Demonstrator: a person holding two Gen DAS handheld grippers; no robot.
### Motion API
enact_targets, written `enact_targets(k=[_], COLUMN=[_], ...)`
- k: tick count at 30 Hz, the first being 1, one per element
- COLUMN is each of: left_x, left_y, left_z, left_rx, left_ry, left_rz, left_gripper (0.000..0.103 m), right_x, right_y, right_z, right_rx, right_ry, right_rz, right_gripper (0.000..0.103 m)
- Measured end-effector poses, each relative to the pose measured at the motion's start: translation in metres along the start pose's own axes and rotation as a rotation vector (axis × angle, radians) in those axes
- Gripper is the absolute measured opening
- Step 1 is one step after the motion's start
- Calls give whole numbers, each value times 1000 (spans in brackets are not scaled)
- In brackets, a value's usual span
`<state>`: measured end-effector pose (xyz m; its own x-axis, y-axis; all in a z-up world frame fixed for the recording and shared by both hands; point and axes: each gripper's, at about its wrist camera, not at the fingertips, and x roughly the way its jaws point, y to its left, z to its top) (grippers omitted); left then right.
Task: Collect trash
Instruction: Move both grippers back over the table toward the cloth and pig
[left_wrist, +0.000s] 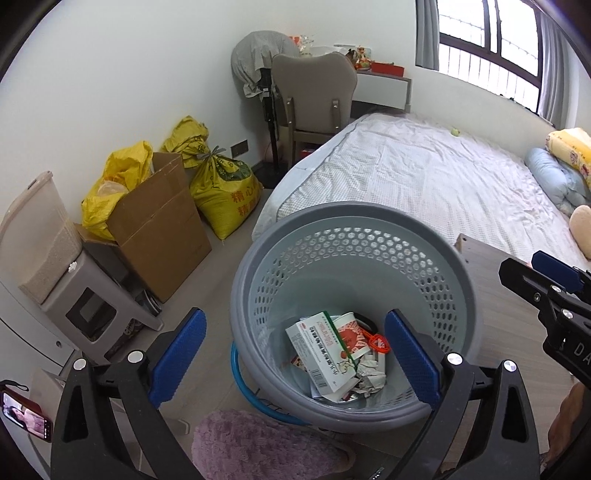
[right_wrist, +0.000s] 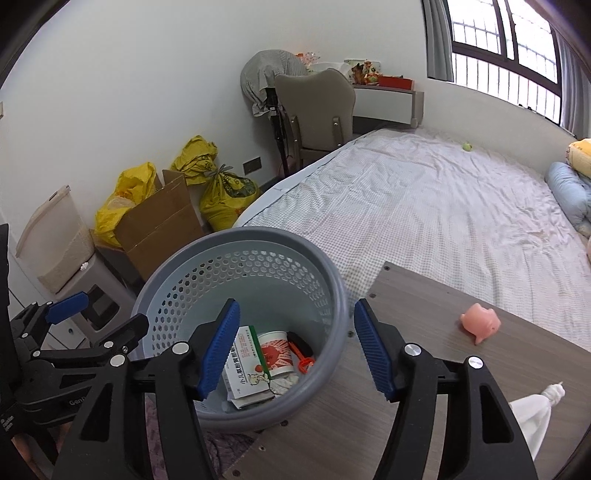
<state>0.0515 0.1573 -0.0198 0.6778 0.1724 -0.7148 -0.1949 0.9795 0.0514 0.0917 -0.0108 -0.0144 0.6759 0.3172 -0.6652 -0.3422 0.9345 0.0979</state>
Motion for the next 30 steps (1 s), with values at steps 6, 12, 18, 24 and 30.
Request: enact_targets(k=[6,12,18,24,30], left_x=[-9,-20,-30,-36,-34], left_y=[-15,-41,-69,-98,-132], left_z=[1,1,1,0,-6], left_rx=[4,47,88,118,161], left_ry=[-13,-30,-37,-40,-25], left_rz=[-21,-46,-82,-119,-155], left_gripper=[95,95,95,95,95], right_x=[-21,-41,-58,-75,-92], right_y=[-18,-42,-74,-118,-166], right_z=[-6,-13,-30,-56,-86], right_rx=[20,54,102,172,261], right_ry=[-23,-45,-42,-17,12], right_rz=[-43,-89,-142,-215,-299], right_gripper=[62,63,63,63,63])
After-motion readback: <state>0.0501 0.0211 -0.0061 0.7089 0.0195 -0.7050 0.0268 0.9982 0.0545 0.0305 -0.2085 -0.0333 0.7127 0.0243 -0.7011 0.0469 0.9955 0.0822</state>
